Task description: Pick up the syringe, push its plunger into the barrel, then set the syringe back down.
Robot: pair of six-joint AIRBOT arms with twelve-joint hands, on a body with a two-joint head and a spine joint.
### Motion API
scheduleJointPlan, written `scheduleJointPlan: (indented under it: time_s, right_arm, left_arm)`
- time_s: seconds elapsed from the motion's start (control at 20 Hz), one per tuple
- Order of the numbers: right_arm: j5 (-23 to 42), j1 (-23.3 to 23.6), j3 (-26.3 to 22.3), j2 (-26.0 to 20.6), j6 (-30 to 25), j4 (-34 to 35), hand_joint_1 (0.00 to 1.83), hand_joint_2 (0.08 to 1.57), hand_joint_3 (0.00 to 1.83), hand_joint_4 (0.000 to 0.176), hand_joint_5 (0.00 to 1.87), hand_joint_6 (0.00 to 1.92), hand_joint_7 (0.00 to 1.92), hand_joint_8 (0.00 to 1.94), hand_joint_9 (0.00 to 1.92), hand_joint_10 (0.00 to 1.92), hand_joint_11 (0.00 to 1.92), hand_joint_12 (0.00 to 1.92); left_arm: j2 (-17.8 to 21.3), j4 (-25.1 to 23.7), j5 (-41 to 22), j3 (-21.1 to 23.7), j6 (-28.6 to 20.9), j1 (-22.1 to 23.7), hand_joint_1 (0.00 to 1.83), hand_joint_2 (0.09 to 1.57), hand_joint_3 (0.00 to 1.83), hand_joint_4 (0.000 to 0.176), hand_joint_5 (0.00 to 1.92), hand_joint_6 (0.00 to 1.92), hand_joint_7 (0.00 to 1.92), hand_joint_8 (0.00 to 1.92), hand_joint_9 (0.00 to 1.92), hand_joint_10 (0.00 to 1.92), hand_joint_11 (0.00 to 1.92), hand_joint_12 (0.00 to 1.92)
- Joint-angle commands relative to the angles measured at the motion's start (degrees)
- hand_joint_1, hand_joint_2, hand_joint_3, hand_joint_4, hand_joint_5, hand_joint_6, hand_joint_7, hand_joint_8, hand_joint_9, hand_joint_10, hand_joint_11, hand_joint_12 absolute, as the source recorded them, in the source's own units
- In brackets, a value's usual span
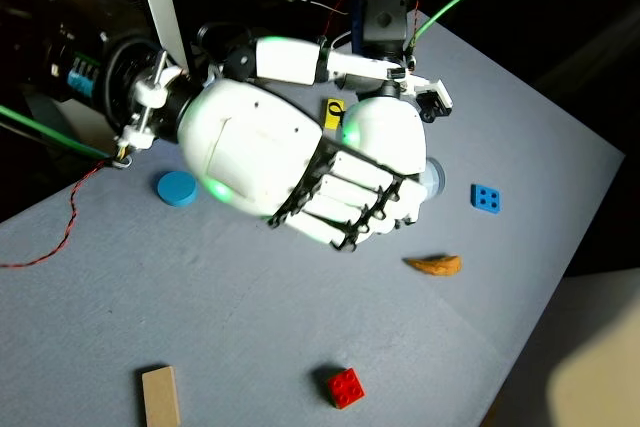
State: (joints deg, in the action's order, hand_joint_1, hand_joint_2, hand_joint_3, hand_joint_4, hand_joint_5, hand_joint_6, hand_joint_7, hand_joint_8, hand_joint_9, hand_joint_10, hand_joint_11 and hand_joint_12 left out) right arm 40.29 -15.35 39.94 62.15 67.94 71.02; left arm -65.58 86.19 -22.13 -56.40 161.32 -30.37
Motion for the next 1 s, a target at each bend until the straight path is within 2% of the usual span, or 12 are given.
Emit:
scheduleJointPlan:
  time_s: [0.0,0.05,0.15,0.25,0.35,0.55,0.65,0.7,0.75,0.85,0.9,0.95]
  right_arm:
    - [0.82,0.9,-0.21,-0.22,0.42,-4.58,0.2,1.14,0.0,0.0,0.26,0.0,0.29,0.0,0.29,0.0,0.0,0.84]
    - [1.0,0.89,-0.22,-0.21,2.25,-4.88,0.17,1.14,0.0,0.0,0.26,0.0,0.29,0.0,0.29,0.0,0.0,0.84]
    - [2.88,0.42,-0.2,-0.21,9.34,-4.85,0.2,1.14,0.0,0.0,0.27,0.0,0.3,0.0,0.3,0.0,0.0,0.87]
    - [2.82,-0.35,-0.19,-0.33,12.59,-4.85,0.19,1.14,0.0,0.0,0.26,0.0,0.3,0.0,0.29,0.0,0.0,0.82]
    - [3.53,-1.47,-0.2,-0.51,17.46,-4.85,0.2,1.14,0.0,0.0,0.26,0.0,0.3,0.0,0.3,0.0,0.0,0.88]
    - [8.99,-2.38,-0.24,-0.16,26.88,-4.88,0.2,1.14,0.0,0.0,0.28,0.0,0.31,0.0,0.31,0.0,0.0,0.91]
    - [10.99,-2.25,-0.39,-0.11,29.47,-5.53,0.2,1.14,0.0,0.0,0.28,0.0,0.31,0.0,0.31,0.0,0.0,0.88]
    - [14.44,-2.65,-0.57,0.63,31.94,-5.26,0.21,1.14,0.0,0.0,0.28,0.0,0.32,0.0,0.31,0.0,0.0,0.89]
    - [17.7,-3.0,-0.66,1.48,35.28,-3.91,0.2,1.14,0.0,0.0,0.28,0.0,0.32,0.0,0.31,0.0,0.0,0.89]
    - [21.11,-3.6,-0.71,2.64,40.19,-0.76,0.21,1.14,0.0,0.0,0.28,0.0,0.31,0.0,0.31,0.0,0.0,0.87]
    - [21.27,-3.72,-0.77,2.74,40.96,-0.07,0.22,1.13,0.0,0.0,0.29,0.0,0.32,0.0,0.31,0.0,0.0,0.87]
    - [20.77,-3.71,-0.92,2.65,40.93,-0.05,0.23,1.13,0.0,0.0,0.28,0.0,0.31,0.0,0.3,0.0,0.0,0.87]
  left_arm:
    - [-0.35,-0.36,-1.74,-0.26,-0.3,-0.09,1.49,1.13,0.0,0.0,0.9,0.95,0.83,1.12,0.96,1.14,0.75,1.6]
    - [-0.66,-0.15,-1.79,-0.4,-0.3,-0.31,1.49,1.14,0.0,0.0,0.89,0.97,0.82,1.16,0.94,1.18,0.69,1.62]
    - [-1.41,-0.16,-1.57,-0.57,0.8,-0.33,1.49,1.14,0.0,0.0,0.87,0.97,0.82,1.15,0.95,1.18,0.71,1.61]
    - [-1.94,-0.17,-1.62,-0.67,1.18,-0.58,1.49,1.14,0.0,0.0,0.86,0.99,0.81,1.18,0.91,1.22,0.71,1.63]
    - [-2.62,-0.19,-2.16,-0.89,1.59,-0.76,1.49,1.15,0.0,0.0,0.85,1.0,0.81,1.2,0.91,1.27,0.66,1.6]
    - [-3.29,-0.19,-3.47,-0.91,1.39,-1.39,1.49,1.16,0.0,0.0,0.83,1.07,0.79,1.24,0.85,1.3,0.67,1.63]
    - [-3.29,-0.19,-4.08,-0.79,1.2,-1.42,1.37,1.17,0.0,0.0,0.77,1.16,0.82,1.23,0.89,1.33,0.79,1.32]
    - [-3.28,-0.19,-4.19,-0.81,1.11,-1.31,1.35,1.19,0.0,0.0,0.74,1.28,0.8,1.21,0.85,1.34,0.75,1.27]
    - [-3.24,-0.19,-4.19,-0.85,1.12,-1.16,1.21,1.21,0.0,0.0,0.73,1.36,0.84,1.21,0.8,0.99,0.67,1.25]
    - [-3.18,-0.19,-4.24,-0.87,1.12,-1.06,1.17,1.23,0.0,0.0,0.82,1.37,0.71,1.28,0.64,0.7,0.41,1.33]
    - [-3.17,-0.19,-4.25,-0.83,1.11,-1.05,1.06,1.21,0.0,0.0,0.81,1.28,0.65,0.73,0.57,0.59,0.28,1.35]
    - [-3.1,-0.19,-4.25,-0.72,1.11,-1.05,0.91,1.17,0.0,0.0,0.66,0.67,0.67,0.43,0.56,0.5,0.2,1.34]
